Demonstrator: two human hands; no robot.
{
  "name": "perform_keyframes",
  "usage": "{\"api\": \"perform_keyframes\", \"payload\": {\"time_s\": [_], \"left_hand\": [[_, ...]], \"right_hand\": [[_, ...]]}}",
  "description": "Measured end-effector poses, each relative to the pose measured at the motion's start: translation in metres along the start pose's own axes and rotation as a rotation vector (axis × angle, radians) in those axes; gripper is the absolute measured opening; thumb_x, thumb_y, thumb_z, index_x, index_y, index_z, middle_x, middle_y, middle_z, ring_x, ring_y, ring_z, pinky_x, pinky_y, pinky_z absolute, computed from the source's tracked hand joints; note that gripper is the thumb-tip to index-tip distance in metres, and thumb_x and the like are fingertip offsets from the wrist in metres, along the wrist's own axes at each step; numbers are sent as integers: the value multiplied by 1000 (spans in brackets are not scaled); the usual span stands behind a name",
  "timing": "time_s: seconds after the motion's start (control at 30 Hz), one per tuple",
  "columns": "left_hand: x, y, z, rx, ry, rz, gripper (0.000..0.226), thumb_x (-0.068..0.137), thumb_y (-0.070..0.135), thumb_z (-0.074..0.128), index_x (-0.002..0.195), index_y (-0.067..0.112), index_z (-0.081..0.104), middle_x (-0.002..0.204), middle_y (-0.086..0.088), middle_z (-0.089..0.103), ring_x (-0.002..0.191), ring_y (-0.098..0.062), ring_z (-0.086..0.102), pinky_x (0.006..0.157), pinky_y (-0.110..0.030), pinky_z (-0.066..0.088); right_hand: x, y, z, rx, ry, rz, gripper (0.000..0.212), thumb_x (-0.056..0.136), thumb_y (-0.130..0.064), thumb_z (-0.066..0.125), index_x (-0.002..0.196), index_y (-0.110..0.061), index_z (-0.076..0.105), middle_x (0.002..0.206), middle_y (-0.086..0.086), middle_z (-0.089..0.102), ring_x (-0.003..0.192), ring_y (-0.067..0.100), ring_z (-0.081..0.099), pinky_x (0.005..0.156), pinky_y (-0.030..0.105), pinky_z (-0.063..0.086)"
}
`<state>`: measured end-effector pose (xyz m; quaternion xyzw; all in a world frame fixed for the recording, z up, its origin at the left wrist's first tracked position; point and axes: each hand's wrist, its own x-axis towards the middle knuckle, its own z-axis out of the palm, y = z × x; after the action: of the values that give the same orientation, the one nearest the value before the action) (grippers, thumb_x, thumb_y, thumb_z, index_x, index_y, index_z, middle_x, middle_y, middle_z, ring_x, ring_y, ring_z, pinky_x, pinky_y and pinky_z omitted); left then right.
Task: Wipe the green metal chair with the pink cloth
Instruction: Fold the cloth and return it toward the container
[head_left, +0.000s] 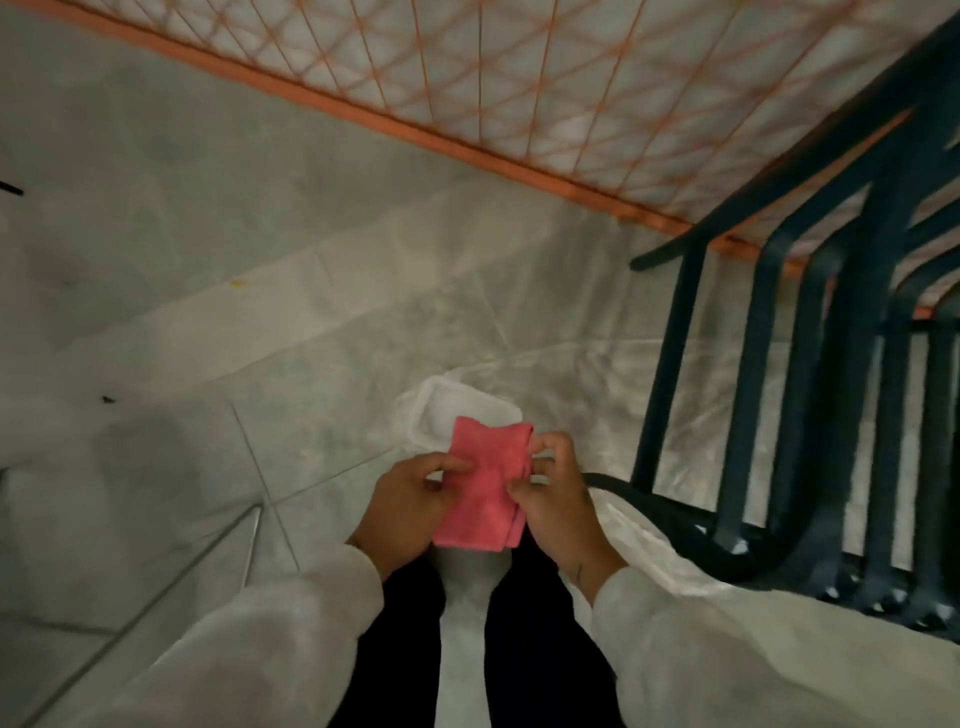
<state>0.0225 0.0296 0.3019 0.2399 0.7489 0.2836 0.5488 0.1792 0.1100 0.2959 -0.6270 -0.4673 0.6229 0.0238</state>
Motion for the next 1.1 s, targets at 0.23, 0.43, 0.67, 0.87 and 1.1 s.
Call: {"api": "perform_keyframes", "payload": {"time_s": [0.23, 0.43, 0.67, 0.87, 1.1], "left_hand": [[157, -113, 29, 152, -24, -13, 27, 83, -3, 62, 99, 16, 75, 91, 4, 67, 86, -14, 63, 82, -20, 46], [260, -152, 38, 322, -171, 116, 34, 84, -2, 58, 102, 22, 73, 96, 8, 66, 86, -12, 64, 74, -9, 46], [328, -147, 49, 951, -477, 360, 24, 80, 21, 63, 100, 31, 74, 106, 7, 71, 91, -14, 63, 66, -10, 38], [343, -154, 58, 1108, -659, 471, 20, 90, 25, 53, 87, 20, 72, 96, 2, 69, 89, -19, 64, 83, -41, 49], [345, -170, 56, 1271, -598, 622, 30, 96, 23, 46, 115, 17, 68, 131, -2, 59, 121, -19, 53, 103, -33, 38]], "right_hand": [[155, 105, 68, 100, 91, 154, 27, 86, 0, 61, 76, -24, 70, 94, 5, 72, 92, 24, 66, 85, 42, 57], [217, 145, 108, 678, 172, 425, 36, 89, 11, 44, 112, -7, 64, 106, 15, 69, 90, 28, 69, 69, 40, 61], [243, 154, 150, 1095, 166, 499, 48, 84, 11, 42, 122, -9, 63, 110, 8, 67, 103, 22, 62, 92, 38, 55], [260, 149, 159, 1162, 121, 584, 44, 86, 11, 46, 124, -7, 61, 107, 8, 63, 101, 20, 57, 93, 34, 53], [268, 150, 146, 1092, 2, 582, 42, 86, 14, 42, 121, -3, 59, 112, 14, 62, 96, 24, 60, 93, 37, 54]]}}
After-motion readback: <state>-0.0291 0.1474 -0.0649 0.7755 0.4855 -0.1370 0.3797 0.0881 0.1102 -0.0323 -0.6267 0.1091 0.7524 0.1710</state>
